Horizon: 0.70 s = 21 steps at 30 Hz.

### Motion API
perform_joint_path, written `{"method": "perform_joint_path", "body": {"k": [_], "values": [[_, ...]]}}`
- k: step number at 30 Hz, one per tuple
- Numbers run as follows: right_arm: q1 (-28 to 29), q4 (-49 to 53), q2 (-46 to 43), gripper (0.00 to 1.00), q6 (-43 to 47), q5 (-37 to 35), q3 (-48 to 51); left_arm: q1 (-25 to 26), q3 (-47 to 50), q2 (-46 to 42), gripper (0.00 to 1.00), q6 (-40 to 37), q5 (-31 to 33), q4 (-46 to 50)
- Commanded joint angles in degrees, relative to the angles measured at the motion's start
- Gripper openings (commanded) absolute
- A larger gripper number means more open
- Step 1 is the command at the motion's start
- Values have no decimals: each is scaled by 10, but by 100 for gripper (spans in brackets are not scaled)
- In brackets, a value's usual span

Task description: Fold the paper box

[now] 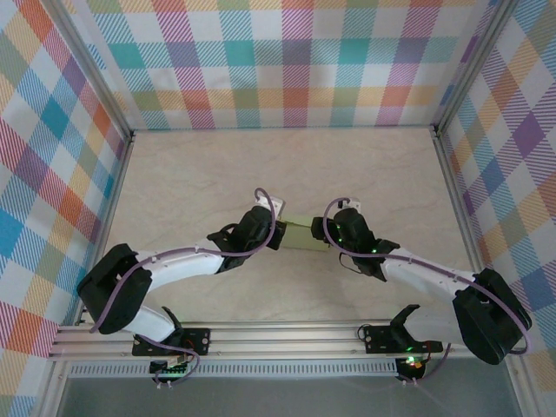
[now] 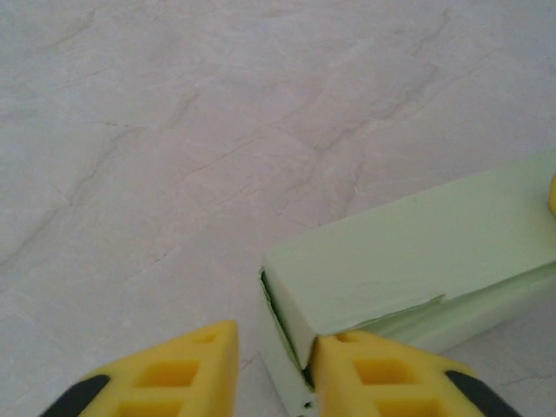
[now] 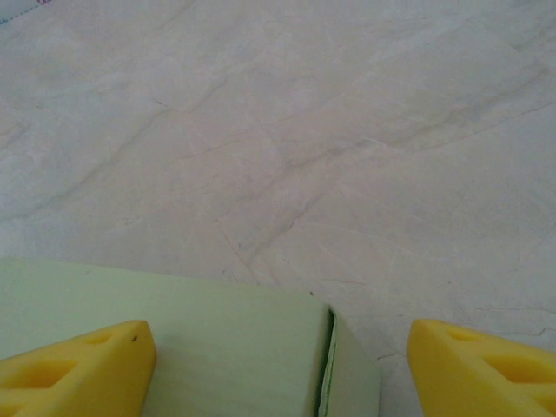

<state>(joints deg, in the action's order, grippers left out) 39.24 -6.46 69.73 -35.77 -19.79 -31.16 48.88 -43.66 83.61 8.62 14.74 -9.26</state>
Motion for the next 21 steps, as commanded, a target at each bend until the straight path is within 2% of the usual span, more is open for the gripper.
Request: {"method": "perform_joint_path", "body": {"k": [1,3,6,11,13,18,20,21], "values": [[7,25,11,76,11,-8,12,6,16,-30,37,-14,-28,22],[8,29,13,76,11,-14,11,6,24,-44,44,-25,-39,20],[12,25,16,76,13,-24,16,5,32,-64,49,-34,-41,19],[26,-31,19,75,28,-32,44,4,38,-70,48,-34,-38,18],[31,-43,25,75,34,-35,51,5,40,-70,51,-34,-50,14],[35,-53,36,75,34,-38,58,0,51,-97,67,-19,-85,10],[35,-57,37,75,33,-37,60,-18,56,-115,76,12,-110,4],[35,-59,37,75,33,-36,60,-34,59,-123,84,40,-128,-6]]}}
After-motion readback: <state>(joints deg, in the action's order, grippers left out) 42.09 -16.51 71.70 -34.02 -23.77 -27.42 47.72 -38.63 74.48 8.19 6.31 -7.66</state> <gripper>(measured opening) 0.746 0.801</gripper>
